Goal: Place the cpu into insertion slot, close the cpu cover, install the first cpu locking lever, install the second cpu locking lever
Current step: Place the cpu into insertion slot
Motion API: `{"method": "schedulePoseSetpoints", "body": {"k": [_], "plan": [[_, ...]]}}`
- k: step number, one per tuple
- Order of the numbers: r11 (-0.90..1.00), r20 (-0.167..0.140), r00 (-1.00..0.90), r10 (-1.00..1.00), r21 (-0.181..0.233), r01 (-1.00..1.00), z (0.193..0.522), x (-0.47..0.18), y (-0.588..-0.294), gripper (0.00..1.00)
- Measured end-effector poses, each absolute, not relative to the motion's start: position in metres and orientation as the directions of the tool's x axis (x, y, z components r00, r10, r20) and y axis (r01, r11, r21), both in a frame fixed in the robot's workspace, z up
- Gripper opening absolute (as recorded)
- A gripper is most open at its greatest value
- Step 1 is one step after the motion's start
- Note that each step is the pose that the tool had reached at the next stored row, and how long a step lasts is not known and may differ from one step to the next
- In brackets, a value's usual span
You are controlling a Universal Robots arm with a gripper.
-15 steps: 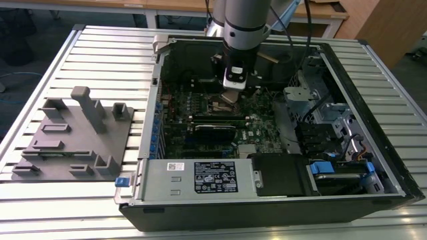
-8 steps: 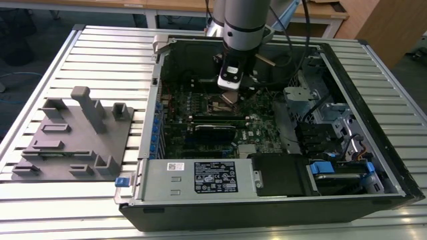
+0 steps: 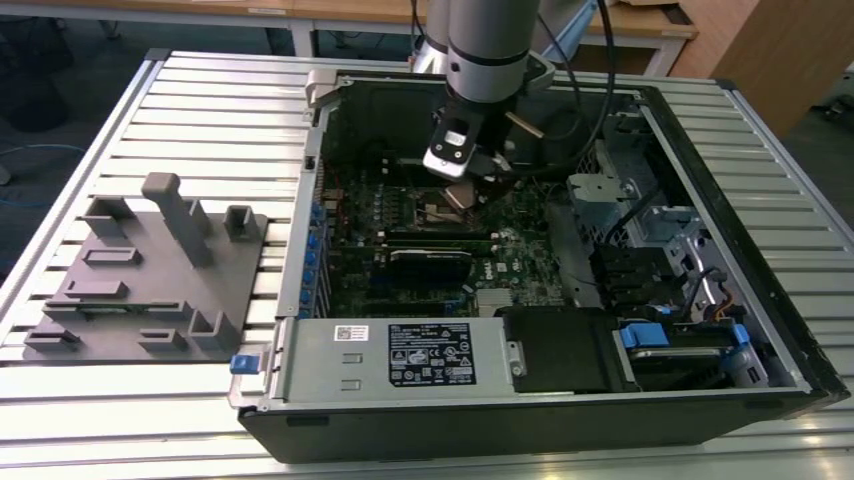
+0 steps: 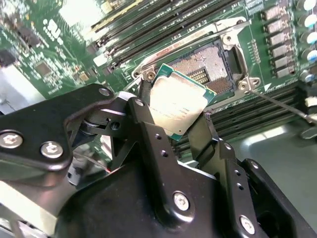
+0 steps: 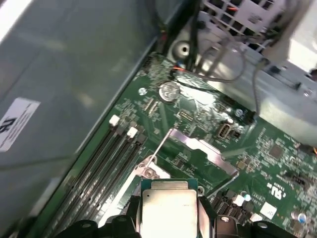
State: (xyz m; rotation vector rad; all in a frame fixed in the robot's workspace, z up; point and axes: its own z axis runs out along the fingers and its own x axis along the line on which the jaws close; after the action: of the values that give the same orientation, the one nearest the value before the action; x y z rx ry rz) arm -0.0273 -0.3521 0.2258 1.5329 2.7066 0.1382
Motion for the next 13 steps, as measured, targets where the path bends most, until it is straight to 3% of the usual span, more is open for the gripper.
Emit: {"method": "schedulePoseSetpoints", "body": {"k": [13], "plan": [[0.412,0.02,-0.415,0.909,0.091,0.907,0.2251,-0.0274,-0.352,0.54]]}}
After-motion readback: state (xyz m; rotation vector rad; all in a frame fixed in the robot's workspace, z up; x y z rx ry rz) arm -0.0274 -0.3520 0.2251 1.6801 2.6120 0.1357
